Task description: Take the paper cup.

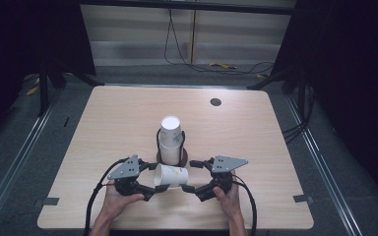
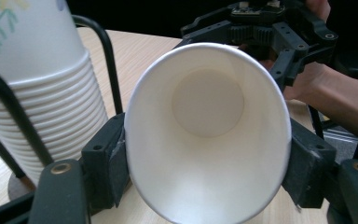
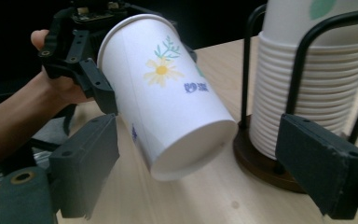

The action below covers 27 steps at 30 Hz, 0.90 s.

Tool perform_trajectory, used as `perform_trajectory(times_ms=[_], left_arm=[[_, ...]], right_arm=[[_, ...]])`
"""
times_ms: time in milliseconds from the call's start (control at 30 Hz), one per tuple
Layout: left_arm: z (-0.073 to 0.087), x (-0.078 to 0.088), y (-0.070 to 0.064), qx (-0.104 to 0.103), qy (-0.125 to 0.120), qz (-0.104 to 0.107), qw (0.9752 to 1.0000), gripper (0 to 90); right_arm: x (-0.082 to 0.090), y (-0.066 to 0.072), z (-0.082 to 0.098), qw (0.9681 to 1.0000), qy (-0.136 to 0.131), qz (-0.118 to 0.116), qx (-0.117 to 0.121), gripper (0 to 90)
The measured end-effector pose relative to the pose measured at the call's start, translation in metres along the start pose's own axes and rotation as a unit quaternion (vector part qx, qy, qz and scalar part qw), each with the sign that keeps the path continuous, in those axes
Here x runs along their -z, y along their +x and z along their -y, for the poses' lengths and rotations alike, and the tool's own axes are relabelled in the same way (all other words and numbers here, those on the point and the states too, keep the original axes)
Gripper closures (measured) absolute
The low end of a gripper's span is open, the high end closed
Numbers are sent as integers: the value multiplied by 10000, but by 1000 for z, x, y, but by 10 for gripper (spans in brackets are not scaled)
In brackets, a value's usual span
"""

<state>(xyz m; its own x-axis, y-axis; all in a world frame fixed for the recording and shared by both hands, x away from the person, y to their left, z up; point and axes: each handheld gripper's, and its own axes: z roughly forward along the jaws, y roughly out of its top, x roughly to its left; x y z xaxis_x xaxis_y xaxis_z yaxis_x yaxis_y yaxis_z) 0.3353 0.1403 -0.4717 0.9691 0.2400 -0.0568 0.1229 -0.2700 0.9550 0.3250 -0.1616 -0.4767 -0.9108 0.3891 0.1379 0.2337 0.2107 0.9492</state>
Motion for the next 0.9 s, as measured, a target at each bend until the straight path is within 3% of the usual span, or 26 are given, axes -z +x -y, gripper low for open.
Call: perform_trajectory(times_ms=[267, 367, 433, 500, 767, 900], left_arm=[[2, 8, 3, 79, 54, -104, 9999, 278], [3, 12, 4, 99, 100, -151, 9998, 277], [3, 14, 6, 113, 138, -192, 9997, 277], [5, 18, 7, 140, 177, -231, 9995, 276], [6, 33, 15, 232, 212, -450, 9985, 276], [8, 42, 20, 320, 199, -564, 9977, 275]], right_arm=[[14, 0, 7, 9973, -245, 676, -167, 129], [17, 2, 9, 9913, -167, 1301, -99, 129], [19, 3, 9, 9893, -238, 1435, -91, 129], [21, 3, 11, 9849, -366, 1691, -76, 129], [33, 0, 20, 9745, -549, 2163, -239, 129], [39, -2, 26, 9656, -708, 2487, -281, 129]])
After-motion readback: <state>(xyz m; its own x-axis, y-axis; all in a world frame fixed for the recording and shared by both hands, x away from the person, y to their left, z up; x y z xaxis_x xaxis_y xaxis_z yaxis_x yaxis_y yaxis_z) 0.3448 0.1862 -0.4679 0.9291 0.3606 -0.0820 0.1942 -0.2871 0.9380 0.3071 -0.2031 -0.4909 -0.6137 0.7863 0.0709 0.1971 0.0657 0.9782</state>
